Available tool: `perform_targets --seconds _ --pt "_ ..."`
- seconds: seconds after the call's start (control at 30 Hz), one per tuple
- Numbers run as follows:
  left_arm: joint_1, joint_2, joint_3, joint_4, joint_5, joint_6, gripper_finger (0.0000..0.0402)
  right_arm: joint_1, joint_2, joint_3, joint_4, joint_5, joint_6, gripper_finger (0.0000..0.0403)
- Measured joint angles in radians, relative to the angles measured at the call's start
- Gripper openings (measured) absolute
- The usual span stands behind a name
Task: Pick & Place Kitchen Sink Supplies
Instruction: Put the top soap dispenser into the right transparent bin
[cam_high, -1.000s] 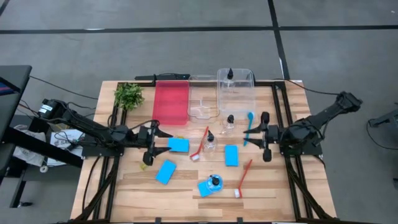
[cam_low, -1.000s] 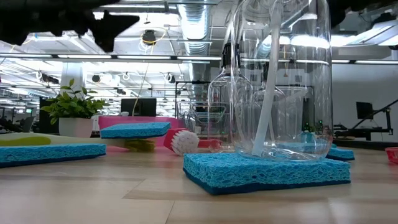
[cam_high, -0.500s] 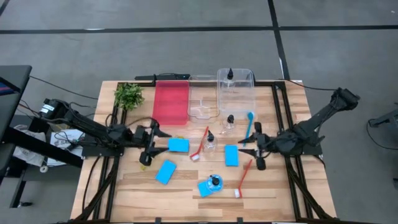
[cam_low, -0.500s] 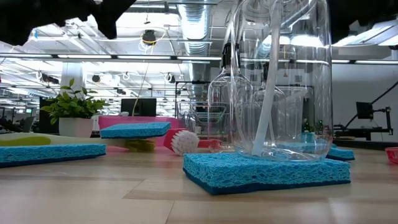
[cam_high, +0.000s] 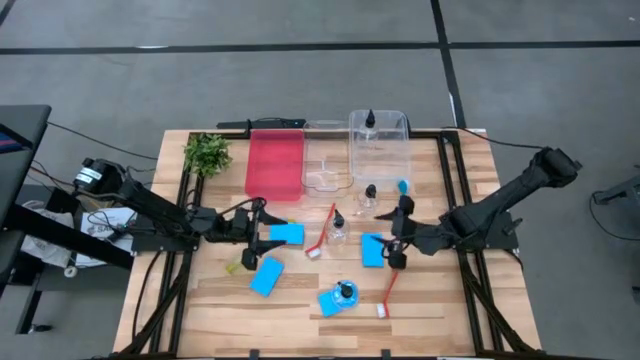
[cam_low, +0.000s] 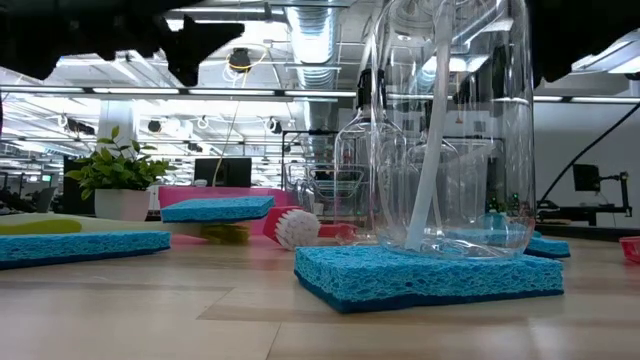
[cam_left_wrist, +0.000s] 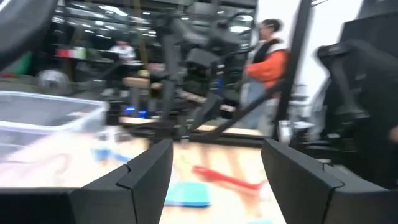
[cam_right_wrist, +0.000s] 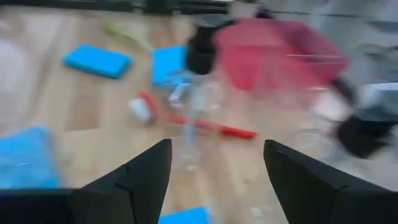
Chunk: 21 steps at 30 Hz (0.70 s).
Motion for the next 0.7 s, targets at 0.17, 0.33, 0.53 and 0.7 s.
perform_targets --seconds 0.17,0.33,0.53,0.7 --pt "0.034 0.005 0.000 -0.004 -0.043 0.006 0.0248 -0.022 0.001 0.000 -0.033 0.090 0.031 0.0236" --pt "0.036 0.005 0.000 -0.005 -0.043 -0.004 0.0248 -0.038 0.001 0.000 -0.017 0.103 0.104 0.0231" --pt "0.035 0.005 0.000 -0.005 -0.043 -0.026 0.0248 -0.076 0.026 0.000 -0.024 0.126 0.180 0.0230" --pt "0.035 0.005 0.000 -0.005 -0.043 -0.027 0.0248 -0.101 0.042 0.000 -0.024 0.103 0.264 0.0230"
